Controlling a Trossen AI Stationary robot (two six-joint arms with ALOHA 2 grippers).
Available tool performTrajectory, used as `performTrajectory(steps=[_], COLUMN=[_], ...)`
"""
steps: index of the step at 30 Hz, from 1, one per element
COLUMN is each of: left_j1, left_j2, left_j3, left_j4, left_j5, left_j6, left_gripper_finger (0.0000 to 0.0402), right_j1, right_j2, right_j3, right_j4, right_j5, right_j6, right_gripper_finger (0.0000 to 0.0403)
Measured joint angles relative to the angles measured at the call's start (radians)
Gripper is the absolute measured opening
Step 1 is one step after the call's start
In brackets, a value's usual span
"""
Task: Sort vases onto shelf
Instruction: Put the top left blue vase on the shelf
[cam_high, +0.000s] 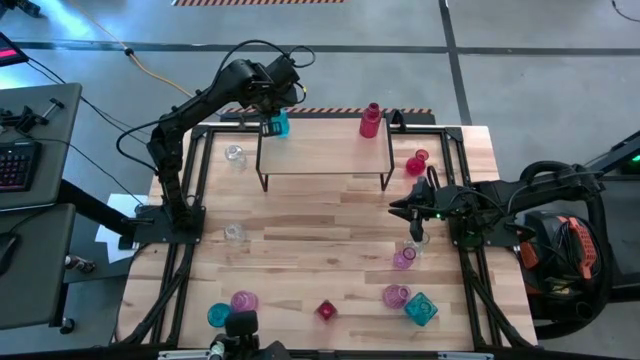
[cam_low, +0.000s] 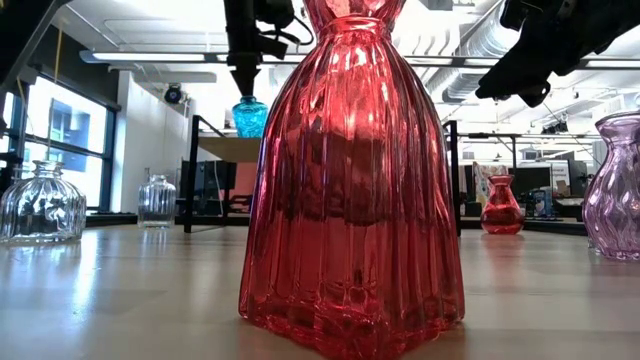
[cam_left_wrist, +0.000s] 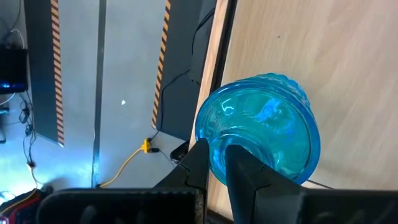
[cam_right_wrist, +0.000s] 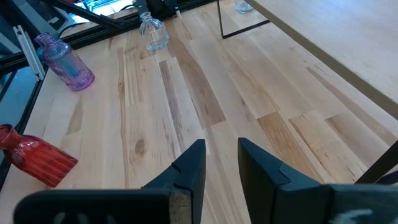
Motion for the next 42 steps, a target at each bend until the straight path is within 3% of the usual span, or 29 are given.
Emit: performTrajectory(steps=[42], left_j1=[-0.011], left_j2=[0.020], left_j3=[-0.032], left_j4=[0.019], left_j5=[-0.021], left_j6=[-0.059], left_gripper_finger=[0.0042], right_j1=[0.000], right_j2=[0.000], right_j3=[0.000], right_j4=[0.000], right_j5=[0.000], right_j6=[0.000], right_gripper_finger=[0.0074])
